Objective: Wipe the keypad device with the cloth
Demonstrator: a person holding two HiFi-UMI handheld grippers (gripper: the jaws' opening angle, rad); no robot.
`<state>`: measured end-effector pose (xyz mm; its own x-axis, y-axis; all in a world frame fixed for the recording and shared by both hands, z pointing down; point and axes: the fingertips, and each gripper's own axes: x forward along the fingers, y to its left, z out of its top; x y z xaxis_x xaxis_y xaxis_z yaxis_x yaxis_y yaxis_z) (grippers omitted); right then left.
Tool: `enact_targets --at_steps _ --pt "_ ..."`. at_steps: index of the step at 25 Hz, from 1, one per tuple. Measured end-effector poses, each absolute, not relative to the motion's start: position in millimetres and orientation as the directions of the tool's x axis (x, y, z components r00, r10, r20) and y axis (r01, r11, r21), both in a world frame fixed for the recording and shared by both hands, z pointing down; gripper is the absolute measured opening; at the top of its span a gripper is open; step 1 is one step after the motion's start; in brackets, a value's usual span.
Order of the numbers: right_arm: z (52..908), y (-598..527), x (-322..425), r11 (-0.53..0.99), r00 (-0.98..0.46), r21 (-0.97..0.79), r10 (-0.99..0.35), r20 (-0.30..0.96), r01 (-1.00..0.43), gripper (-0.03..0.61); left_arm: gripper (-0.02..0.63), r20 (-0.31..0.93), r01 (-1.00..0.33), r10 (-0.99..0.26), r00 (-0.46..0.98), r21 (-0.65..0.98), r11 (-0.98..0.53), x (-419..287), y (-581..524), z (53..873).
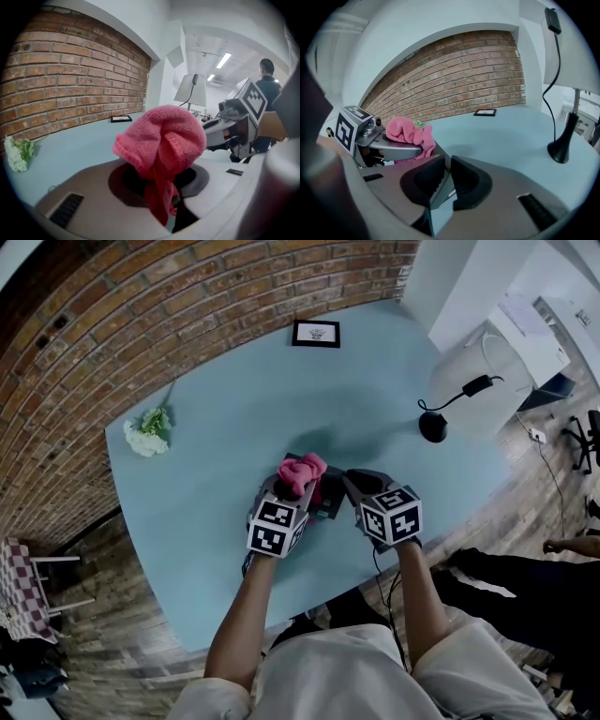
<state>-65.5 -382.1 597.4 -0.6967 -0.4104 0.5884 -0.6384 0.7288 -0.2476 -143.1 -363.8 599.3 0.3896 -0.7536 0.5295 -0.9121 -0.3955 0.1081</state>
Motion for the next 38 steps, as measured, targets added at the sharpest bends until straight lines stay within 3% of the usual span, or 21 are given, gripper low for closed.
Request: enact_targets --at_steps 26,32,38 --pt "597 -383 -65 0.713 -0.714 -0.270 -0.441 0.544 -0.647 0.074 0.149 0.644 -0.911 -0.653 0.398 0.191 -0.366 -147 -302 669" --pt "594 -381 -62 0.685 -0.710 -0.292 -0.467 0.527 -0.667 0.066 0.149 0.620 -0.902 -0.661 0.423 0.214 -0.376 -151 -296 668" --pt "566 -363 -34 0.638 -0.684 -0.288 -0.549 0.480 -0.714 0.066 0.149 0.497 -0.886 -0.738 0.457 0.178 -0.429 -148 -316 616"
